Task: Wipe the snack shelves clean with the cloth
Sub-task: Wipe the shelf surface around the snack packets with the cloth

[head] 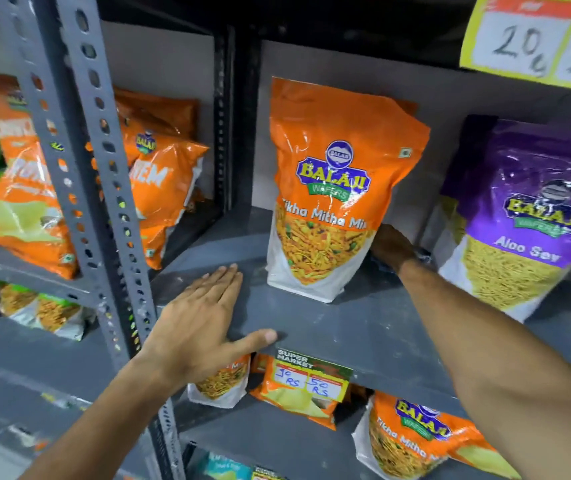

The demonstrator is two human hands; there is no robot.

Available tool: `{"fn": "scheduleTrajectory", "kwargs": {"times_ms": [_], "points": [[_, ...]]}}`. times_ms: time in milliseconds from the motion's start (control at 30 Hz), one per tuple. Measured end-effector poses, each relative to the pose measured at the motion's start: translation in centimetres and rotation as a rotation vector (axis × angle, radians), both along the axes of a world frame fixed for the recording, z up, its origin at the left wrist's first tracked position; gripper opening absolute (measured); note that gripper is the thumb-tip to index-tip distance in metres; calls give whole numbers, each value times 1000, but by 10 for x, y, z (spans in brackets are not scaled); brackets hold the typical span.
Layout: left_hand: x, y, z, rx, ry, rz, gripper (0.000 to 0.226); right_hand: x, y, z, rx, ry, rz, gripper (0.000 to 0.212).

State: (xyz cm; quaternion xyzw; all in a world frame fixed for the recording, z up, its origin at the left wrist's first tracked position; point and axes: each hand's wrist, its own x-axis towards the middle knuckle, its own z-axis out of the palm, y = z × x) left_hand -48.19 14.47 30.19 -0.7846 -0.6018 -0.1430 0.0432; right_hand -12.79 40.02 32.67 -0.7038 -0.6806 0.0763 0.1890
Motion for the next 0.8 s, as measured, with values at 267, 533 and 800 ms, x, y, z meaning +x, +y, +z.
{"fn": "scheduleTrajectory", "kwargs": {"times_ms": [267, 533, 800], "points": [[1, -4, 2, -17, 2, -9, 129, -24, -70, 12, 26, -133, 55, 45], [0, -4, 2, -34, 25, -11, 129, -31, -200, 15, 107, -102, 158, 46], [1, -6, 4, -29, 19, 0, 126, 20, -269, 2, 33, 160, 477, 41]]}}
